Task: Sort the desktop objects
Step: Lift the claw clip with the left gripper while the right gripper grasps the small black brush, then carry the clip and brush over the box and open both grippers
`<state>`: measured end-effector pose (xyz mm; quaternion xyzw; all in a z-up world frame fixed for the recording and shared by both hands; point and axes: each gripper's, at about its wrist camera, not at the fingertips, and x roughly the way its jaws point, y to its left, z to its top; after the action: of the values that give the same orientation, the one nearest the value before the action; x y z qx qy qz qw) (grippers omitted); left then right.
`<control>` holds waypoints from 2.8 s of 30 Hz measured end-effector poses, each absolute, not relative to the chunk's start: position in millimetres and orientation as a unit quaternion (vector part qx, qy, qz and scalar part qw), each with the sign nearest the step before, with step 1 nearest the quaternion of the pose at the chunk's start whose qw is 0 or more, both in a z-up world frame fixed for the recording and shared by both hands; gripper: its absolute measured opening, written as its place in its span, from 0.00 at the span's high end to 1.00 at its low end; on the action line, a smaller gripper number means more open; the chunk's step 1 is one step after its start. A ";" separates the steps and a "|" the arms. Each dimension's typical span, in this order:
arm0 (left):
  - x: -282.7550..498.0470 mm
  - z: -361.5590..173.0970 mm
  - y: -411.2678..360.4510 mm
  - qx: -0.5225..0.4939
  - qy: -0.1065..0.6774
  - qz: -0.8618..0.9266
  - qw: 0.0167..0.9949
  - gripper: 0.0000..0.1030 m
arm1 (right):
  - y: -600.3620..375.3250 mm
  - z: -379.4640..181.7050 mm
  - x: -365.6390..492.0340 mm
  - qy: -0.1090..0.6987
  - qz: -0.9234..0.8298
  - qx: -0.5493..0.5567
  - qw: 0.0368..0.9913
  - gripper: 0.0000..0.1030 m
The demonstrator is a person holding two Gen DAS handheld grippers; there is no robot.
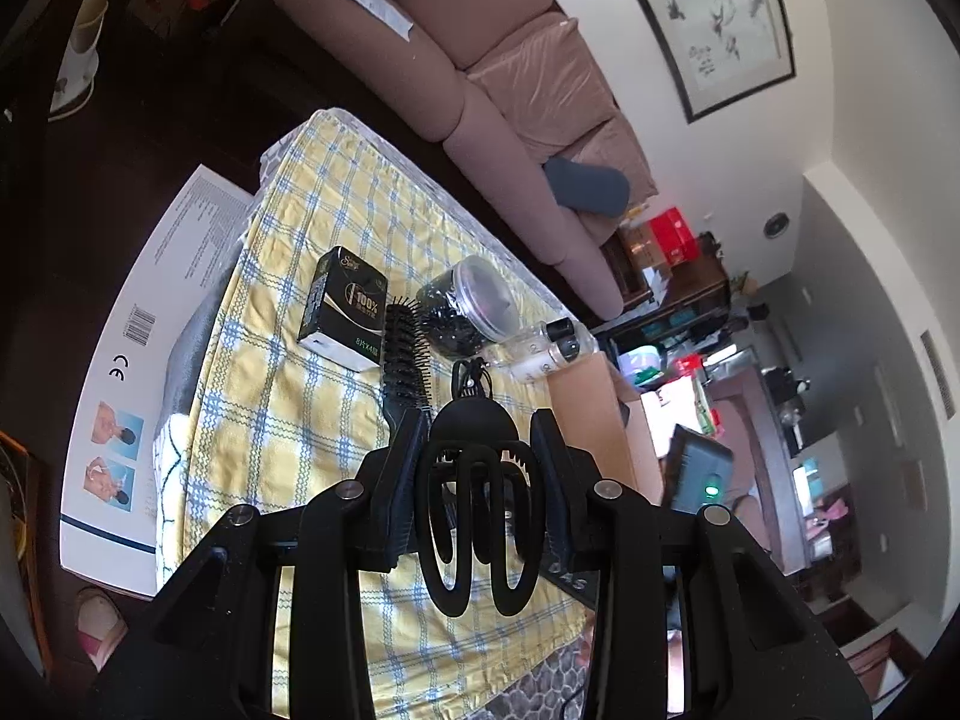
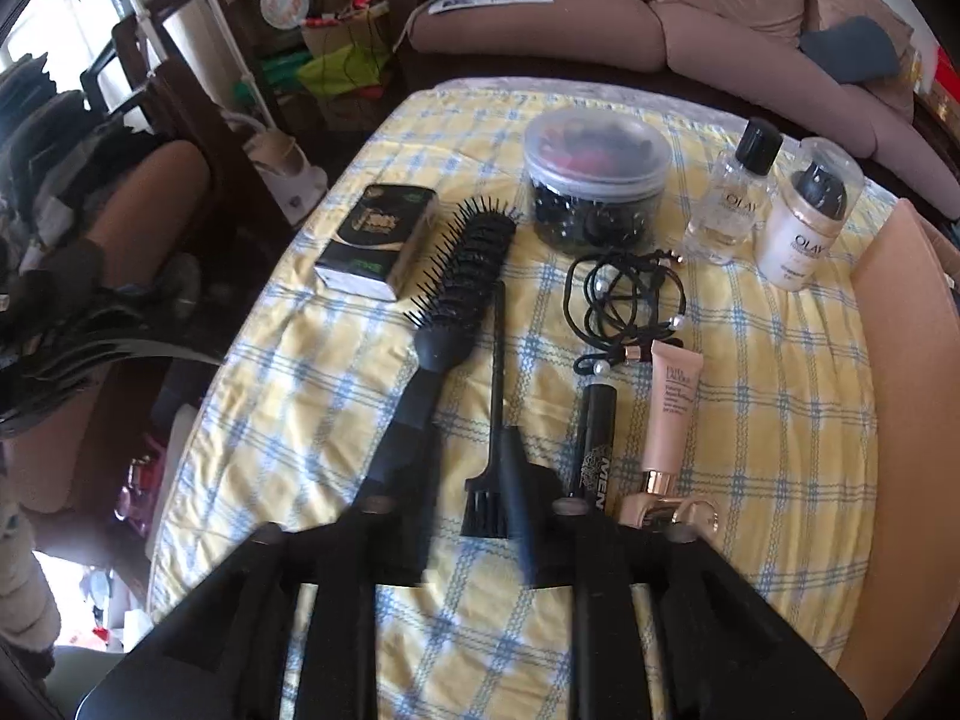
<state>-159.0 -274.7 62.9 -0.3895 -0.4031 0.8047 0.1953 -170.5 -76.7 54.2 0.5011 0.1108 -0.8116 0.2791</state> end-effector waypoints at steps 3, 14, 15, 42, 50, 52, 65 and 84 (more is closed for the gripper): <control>-159.5 62.3 -275.1 -0.392 -0.400 0.805 0.195 0.68 | -79.9 44.8 -165.7 0.133 -0.806 0.506 0.276 0.70; -163.2 65.8 -272.0 -0.393 -0.398 0.803 0.206 0.68 | -78.7 24.6 -162.9 0.147 -0.801 0.512 0.274 0.63; -163.1 65.4 -271.4 -0.394 -0.397 0.803 0.205 0.68 | -80.3 25.2 -161.4 0.157 -0.803 0.508 0.271 0.66; -138.6 145.7 -108.0 -0.407 -0.328 0.803 0.286 0.68 | 108.1 180.4 -110.5 0.008 -0.856 0.423 0.297 0.77; -154.4 169.5 23.2 -0.425 -0.283 0.802 0.310 0.68 | 228.2 187.1 -128.4 -0.016 -0.870 0.431 0.238 0.77; -159.5 165.1 55.3 -0.434 -0.269 0.803 0.307 0.68 | 250.7 180.6 -133.3 -0.016 -0.870 0.438 0.227 0.77; -166.6 112.2 184.1 -0.469 -0.146 0.833 0.253 0.68 | 313.3 109.2 -168.9 -0.005 -0.838 0.503 0.212 0.77; -155.6 120.1 147.1 -0.468 -0.164 0.836 0.235 0.48 | 299.6 74.7 -177.3 0.031 -0.808 0.555 0.196 0.75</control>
<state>-155.6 147.1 120.1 -0.4677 -0.1644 0.8360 0.2352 -177.3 299.6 74.7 0.5549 0.0314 -0.8079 0.1960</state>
